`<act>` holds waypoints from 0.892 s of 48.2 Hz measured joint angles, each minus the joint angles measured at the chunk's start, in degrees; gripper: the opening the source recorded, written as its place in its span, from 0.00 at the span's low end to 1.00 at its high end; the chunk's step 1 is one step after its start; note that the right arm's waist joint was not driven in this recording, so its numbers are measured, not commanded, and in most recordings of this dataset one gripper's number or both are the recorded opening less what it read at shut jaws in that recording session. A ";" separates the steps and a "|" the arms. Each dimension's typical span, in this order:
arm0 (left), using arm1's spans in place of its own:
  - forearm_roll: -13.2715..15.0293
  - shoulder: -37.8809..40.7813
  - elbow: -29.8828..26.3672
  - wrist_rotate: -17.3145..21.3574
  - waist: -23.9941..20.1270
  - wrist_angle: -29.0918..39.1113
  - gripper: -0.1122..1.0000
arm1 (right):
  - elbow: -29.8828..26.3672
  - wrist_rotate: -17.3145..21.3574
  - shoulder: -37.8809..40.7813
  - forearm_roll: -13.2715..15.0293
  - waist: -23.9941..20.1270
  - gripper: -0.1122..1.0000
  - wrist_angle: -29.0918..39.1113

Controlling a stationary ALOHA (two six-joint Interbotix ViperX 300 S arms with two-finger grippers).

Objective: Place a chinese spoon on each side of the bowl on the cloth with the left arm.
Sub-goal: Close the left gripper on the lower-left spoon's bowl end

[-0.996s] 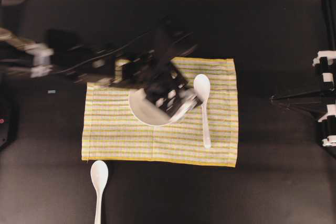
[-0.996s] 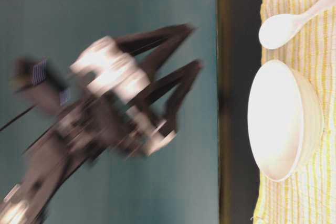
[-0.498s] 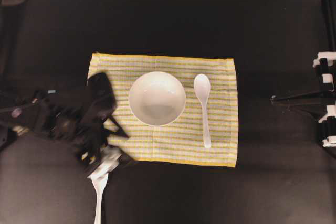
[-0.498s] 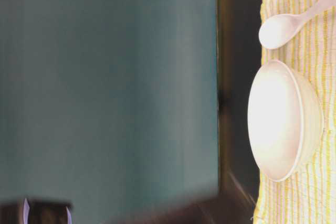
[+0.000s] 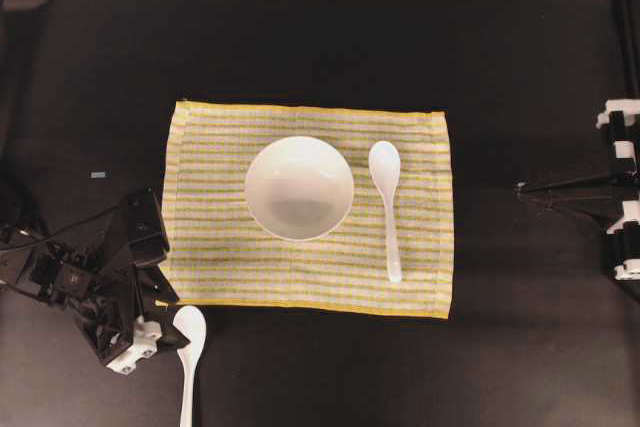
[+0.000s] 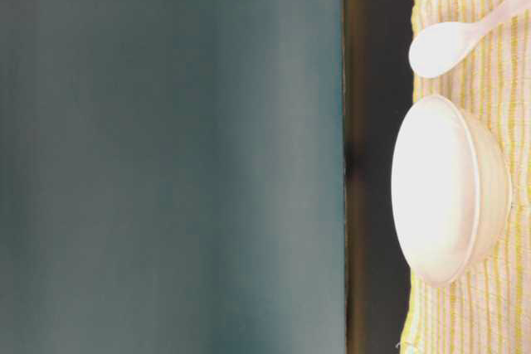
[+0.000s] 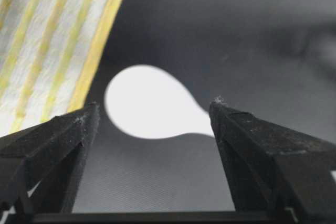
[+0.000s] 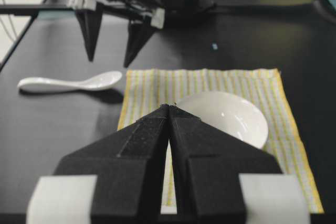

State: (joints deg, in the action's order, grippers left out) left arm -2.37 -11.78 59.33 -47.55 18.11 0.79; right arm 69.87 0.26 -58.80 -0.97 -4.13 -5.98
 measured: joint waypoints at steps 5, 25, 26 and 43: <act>0.00 1.23 0.62 -0.09 0.00 -1.49 0.83 | 0.18 0.09 -0.09 0.00 0.00 0.10 0.00; 0.09 4.92 0.18 -1.49 0.00 -6.77 0.61 | 0.53 0.09 0.00 0.00 0.00 0.10 0.00; 0.09 5.01 0.18 -1.58 0.00 -6.86 0.58 | 0.53 0.00 0.00 0.09 0.00 0.10 0.00; 0.09 6.15 -0.97 -2.46 -1.32 -5.27 0.15 | 0.79 0.00 -0.09 0.00 0.00 0.10 0.00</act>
State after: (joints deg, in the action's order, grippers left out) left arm -2.29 -5.63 58.36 -50.01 16.79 -4.48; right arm 70.66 0.26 -58.89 -0.97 -4.13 -5.98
